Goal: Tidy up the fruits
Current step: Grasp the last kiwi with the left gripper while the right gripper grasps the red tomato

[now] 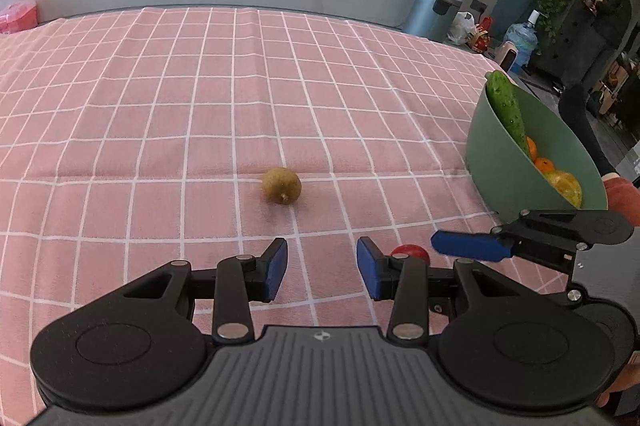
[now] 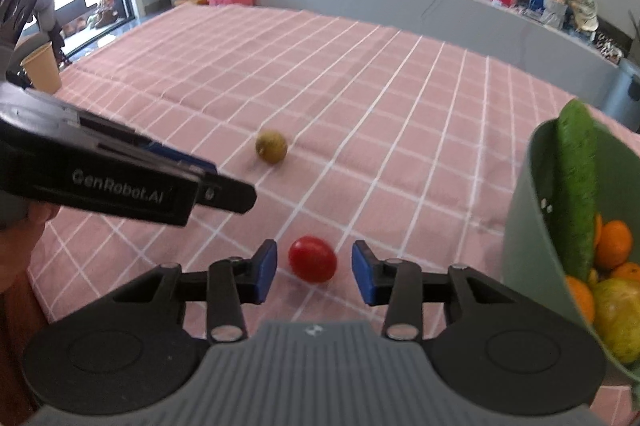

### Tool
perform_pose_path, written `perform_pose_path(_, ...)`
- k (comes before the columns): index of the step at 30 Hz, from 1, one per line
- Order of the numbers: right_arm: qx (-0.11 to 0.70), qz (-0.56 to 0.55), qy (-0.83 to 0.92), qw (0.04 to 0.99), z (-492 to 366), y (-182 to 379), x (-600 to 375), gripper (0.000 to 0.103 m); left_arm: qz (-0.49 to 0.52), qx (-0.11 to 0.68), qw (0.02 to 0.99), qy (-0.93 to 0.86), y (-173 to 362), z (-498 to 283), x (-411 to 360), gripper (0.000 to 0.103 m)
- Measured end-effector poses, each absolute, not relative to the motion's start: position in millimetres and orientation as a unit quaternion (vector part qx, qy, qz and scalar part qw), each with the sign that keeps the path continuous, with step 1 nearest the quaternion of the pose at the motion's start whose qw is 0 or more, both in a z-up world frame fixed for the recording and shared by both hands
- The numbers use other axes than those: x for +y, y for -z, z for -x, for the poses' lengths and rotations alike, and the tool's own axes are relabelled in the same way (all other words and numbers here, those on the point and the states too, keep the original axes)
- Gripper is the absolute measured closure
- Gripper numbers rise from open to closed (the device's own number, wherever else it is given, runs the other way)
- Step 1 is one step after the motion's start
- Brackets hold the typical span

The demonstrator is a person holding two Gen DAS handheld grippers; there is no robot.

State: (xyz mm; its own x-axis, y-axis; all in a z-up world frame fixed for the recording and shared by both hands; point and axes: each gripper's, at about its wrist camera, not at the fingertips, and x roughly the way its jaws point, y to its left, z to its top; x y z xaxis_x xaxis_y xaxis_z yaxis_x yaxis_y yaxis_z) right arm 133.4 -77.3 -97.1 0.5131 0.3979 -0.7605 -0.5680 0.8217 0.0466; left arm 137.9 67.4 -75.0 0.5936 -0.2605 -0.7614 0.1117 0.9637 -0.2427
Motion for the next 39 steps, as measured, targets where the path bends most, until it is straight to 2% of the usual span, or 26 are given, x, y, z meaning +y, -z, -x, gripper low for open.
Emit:
perform_pose_path(2, 0.412, 0.109, -0.281, 0.860, -133.6, 101.3, -75.3, 0.074, 0.079, 0.435, 0.891, 0.106, 76.9, -138.0, 66.5, 0.055)
perform_pose_path(6, 0.420, 0.106, -0.279, 0.857, -137.2, 106.1, -73.7, 0.078, 0.077, 0.431, 0.893, 0.104, 80.6, -139.5, 66.9, 0.055)
perform_pose_path(24, 0.403, 0.066, -0.233, 0.883, -160.5, 104.5, -89.8, 0.079, 0.039, 0.395, 0.917, 0.049, 94.5, -175.7, 57.5, 0.053)
perform_pose_path(25, 0.403, 0.067, -0.234, 0.882, -160.3, 104.6, -89.3, 0.079, 0.040, 0.396, 0.916, 0.047, 95.6, -176.2, 57.9, 0.054)
perform_pose_path(29, 0.404, 0.067, -0.238, 0.881, -160.7, 104.7, -87.8, 0.079, 0.051, 0.400, 0.914, 0.043, 98.6, -178.5, 62.3, 0.069)
perform_pose_path(31, 0.406, 0.068, -0.239, 0.879, -161.2, 105.6, -87.2, 0.079, 0.059, 0.398, 0.914, 0.046, 97.8, -178.2, 64.0, 0.073)
perform_pose_path(39, 0.406, 0.069, -0.240, 0.879, -160.4, 106.1, -87.6, 0.079, 0.067, 0.399, 0.913, 0.050, 93.3, -173.4, 65.2, 0.073)
